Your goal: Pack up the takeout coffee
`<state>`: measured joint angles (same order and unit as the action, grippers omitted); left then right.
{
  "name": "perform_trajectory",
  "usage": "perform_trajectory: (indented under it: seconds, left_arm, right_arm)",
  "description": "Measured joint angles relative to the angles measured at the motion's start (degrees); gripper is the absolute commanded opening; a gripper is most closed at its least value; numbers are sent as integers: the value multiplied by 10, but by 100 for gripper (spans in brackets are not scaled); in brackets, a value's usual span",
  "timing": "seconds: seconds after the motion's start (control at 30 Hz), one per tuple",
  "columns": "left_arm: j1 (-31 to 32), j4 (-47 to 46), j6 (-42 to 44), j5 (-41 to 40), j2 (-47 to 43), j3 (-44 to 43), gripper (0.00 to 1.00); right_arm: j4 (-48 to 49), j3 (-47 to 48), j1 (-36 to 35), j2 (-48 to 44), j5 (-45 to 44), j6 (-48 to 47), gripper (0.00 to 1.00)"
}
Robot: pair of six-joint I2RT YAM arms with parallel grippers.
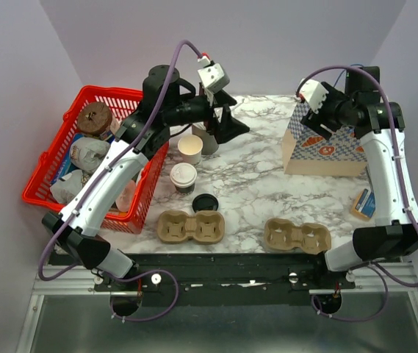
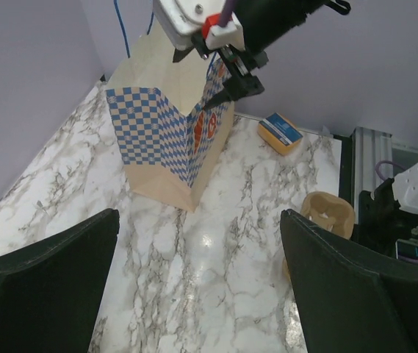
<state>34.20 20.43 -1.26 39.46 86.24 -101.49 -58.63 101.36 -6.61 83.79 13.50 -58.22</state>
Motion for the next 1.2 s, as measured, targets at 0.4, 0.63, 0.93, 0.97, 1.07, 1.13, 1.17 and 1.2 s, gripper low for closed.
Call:
perform_trajectory:
  seconds: [0.4, 0.63, 0.93, 0.97, 1.07, 1.13, 1.17, 1.2]
  left_arm:
    - [-22, 9, 2, 11, -14, 57, 98]
    - [-22, 8, 2, 13, -14, 65, 99]
    - [-22, 9, 4, 12, -12, 67, 98]
    - [-23, 10, 9, 11, -12, 66, 98]
    - [-26, 20, 32, -3, -4, 54, 98]
    - [-30, 26, 54, -16, 6, 39, 98]
    - [-33, 30, 66, -21, 13, 28, 98]
    - [-37, 33, 77, -26, 23, 14, 98]
  right_arm:
    - [-135, 119, 74, 100, 2, -60, 78]
    - [-148, 82, 79, 90, 15, -79, 64]
    - [-142, 12, 80, 88, 31, -108, 15]
    - [-140, 12, 79, 85, 37, -111, 15]
    - [-114, -17, 66, 60, 47, -126, 14]
    - [-98, -57, 40, 24, 50, -138, 14]
    - [-86, -83, 17, 2, 52, -144, 14]
    - [-79, -106, -3, -17, 54, -147, 15]
